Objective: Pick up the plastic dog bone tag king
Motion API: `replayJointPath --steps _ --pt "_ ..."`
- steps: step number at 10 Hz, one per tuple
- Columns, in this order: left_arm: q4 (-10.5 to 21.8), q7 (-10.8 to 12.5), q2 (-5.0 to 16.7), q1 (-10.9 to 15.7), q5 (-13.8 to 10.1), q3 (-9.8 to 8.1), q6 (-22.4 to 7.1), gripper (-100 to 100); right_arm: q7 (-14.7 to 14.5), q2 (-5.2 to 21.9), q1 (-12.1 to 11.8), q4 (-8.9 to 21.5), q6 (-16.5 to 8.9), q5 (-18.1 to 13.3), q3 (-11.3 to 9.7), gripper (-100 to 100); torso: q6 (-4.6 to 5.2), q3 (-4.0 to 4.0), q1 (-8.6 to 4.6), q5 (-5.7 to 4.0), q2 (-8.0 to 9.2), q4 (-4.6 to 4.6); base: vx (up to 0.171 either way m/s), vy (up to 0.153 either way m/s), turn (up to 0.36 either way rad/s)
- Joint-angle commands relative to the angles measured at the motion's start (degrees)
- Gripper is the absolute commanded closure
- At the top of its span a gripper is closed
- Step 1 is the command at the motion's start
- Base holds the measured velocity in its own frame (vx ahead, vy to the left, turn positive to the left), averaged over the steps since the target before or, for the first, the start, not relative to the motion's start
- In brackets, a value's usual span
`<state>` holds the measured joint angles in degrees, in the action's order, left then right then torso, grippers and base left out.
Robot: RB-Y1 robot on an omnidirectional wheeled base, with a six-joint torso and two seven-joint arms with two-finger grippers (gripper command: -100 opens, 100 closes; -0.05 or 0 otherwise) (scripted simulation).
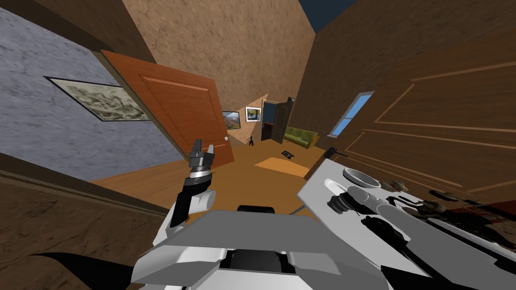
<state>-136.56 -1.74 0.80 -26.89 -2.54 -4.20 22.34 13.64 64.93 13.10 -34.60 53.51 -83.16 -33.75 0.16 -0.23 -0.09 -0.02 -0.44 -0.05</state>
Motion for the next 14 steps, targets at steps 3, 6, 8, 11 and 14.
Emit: replayJointPath --steps 3,6,8,11,14 --pt "0.0 0.0 0.0 0.0 0.0 0.00 0.0 0 -5.4 -1.2 3.1 4.3 2.3 -1.3 1.2 100 -0.01 0.01 -0.02 -0.02 0.04 -0.02 0.081 0.031 -0.168" --pt "0.0 0.0 0.0 0.0 0.0 0.00 0.0 0 -9.3 -1.9 4.6 6.7 3.4 -1.9 1.7 100 0.02 -0.02 -0.02 -0.04 0.03 -0.06 0.071 0.035 -0.149" --pt "0.0 0.0 0.0 0.0 0.0 0.00 0.0 0 -12.2 -2.6 6.1 8.9 4.4 -2.5 2.3 100 -0.01 -0.05 -0.03 -0.08 -0.01 -0.09 0.075 0.048 -0.148" --pt "0.0 0.0 0.0 0.0 0.0 0.00 0.0 0 -16.6 -4.0 9.1 12.8 6.6 -3.7 3.4 100 -0.08 -0.04 -0.11 -0.13 0.01 -0.09 0.066 0.027 -0.138" --pt "0.0 0.0 0.0 0.0 0.0 0.00 0.0 0 -20.8 -4.7 10.7 15.6 7.6 -4.4 3.9 100 -0.04 -0.11 -0.15 -0.15 -0.10 -0.13 0.077 0.034 -0.129"
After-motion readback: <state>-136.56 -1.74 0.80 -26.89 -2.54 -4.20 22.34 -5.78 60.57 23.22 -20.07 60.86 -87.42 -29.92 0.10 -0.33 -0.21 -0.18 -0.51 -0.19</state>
